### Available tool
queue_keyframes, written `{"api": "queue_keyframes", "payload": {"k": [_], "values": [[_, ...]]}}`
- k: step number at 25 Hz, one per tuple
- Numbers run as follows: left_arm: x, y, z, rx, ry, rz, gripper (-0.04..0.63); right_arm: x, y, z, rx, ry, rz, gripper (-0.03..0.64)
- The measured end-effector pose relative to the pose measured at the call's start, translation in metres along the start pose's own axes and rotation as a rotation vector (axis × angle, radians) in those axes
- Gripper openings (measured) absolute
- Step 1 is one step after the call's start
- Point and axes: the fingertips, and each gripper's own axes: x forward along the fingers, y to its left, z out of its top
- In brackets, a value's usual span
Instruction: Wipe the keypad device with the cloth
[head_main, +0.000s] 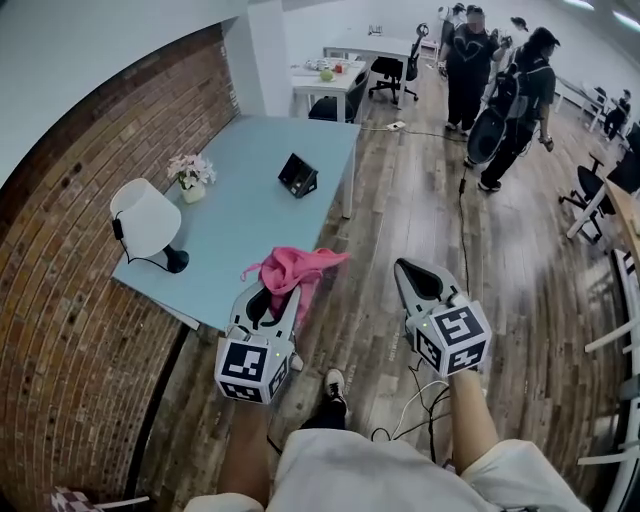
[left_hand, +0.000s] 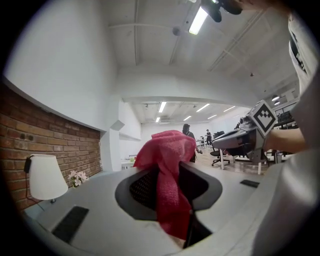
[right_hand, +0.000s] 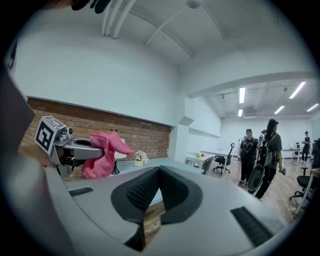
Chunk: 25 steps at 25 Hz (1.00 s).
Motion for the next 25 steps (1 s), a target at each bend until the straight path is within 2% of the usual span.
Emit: {"api": "queue_keyframes", "payload": {"k": [6,13,25], "values": [[0.068,0.058,0.007,0.012,-0.001,0.013,0.141,0.079,-0.036,0.017,0.006,0.008,0.007,-0.002],[0.124,0.109,-0.001,-0.008,0.014,0.029,0.141,0.146,-0.062,0.027,-0.018,0.019,0.021,-0.002],[0.177,0.143,-0.026,-0.036,0.052,0.017,0.143,0.209,-0.081,0.009,0.0,0.077,0.05,-0.002]]}}
